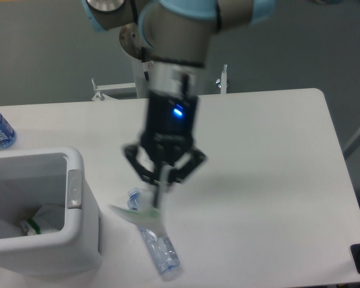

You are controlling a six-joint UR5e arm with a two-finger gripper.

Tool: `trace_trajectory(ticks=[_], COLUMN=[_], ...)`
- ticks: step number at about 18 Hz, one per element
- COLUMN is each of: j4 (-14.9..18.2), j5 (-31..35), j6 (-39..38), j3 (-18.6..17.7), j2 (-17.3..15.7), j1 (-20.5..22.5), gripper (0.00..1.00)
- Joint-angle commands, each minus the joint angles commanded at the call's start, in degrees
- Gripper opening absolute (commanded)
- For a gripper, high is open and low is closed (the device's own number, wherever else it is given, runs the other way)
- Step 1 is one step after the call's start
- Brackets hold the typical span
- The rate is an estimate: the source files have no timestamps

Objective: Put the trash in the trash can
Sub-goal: 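Lift the packet and carry it over the trash bin, then release, then move the gripper down to the clear plastic water bottle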

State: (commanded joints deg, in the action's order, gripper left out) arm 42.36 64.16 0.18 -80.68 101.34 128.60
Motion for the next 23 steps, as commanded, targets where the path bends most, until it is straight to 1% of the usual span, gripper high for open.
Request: trace_trajectory(ticks=[1, 2, 3, 4, 5, 6, 7, 8, 13, 15, 19, 21, 23], j4=[0.1, 0.0, 0.1, 0.1, 0.1, 0.1, 0.0, 0.0, 0.0, 0.1, 0.2, 0.2, 0.3], j5=[0.0, 0.0, 0.0, 0.0, 0.0, -0.1, -0.1, -0.1, -0.1, 0.0, 0.0, 0.0, 0.3], j6=[0.0, 0.1, -0.1, -0.2, -0.2, 0.0, 0.1, -0.1, -0.3, -0.5, -4.1, -4.1, -4.1], j3=[-0.4, -1.1, -1.8, -2.6, -3.3, -4.1, -4.7, -4.9, -4.7, -4.8, -4.8, -4.2, -3.4], j2=[0.0, 0.2, 0.3, 0.4, 0.4, 0.3, 0.0, -0.2, -0.8, -0.8, -0.6, 1.0, 3.6], j1=[-1.6, -3.4, -5.1, -6.9, -7.8, -8.2, -8.2, -8.3, -8.1, -7.4, 0.7, 3.9, 6.3], gripper=[0.13, 0.21, 0.26, 0.36, 0.55, 0.77, 0.9, 1.0, 1.0, 1.0, 1.0, 1.0, 1.0])
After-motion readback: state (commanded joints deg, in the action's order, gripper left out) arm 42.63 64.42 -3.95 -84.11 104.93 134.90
